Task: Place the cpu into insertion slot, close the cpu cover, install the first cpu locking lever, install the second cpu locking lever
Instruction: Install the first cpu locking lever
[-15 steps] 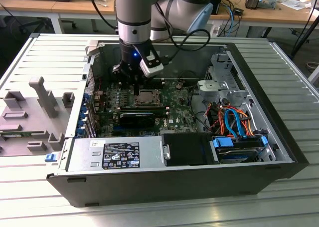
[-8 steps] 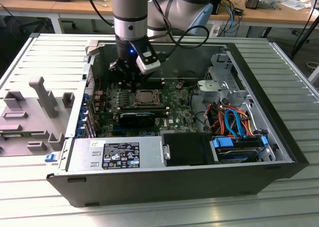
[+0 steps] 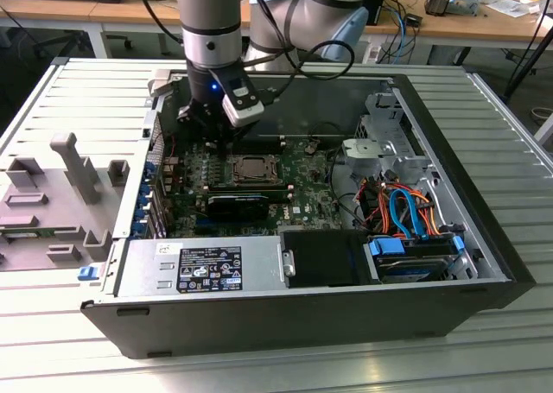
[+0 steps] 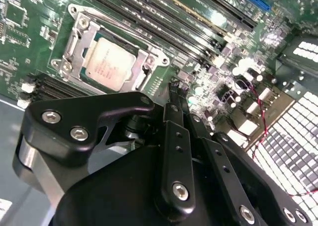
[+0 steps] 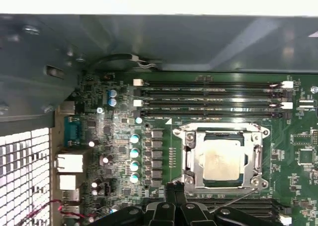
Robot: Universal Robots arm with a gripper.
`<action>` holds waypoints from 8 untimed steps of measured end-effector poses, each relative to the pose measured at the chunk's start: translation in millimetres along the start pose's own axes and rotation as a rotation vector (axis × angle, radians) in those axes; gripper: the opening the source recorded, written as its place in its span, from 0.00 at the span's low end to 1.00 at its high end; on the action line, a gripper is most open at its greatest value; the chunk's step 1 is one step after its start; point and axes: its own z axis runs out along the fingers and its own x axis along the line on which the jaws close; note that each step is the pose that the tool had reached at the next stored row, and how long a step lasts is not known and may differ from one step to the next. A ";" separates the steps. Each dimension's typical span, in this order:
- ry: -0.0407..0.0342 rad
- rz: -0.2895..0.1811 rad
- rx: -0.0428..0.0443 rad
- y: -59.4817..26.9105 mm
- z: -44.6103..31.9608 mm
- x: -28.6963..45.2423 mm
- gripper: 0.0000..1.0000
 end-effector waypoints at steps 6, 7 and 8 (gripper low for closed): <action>-0.0024 0.000 0.0002 14.2 -1.8 7.7 0.11; -0.0028 0.000 0.0002 16.7 -2.2 8.6 0.11; -0.0030 0.000 0.0002 19.8 -2.6 9.2 0.11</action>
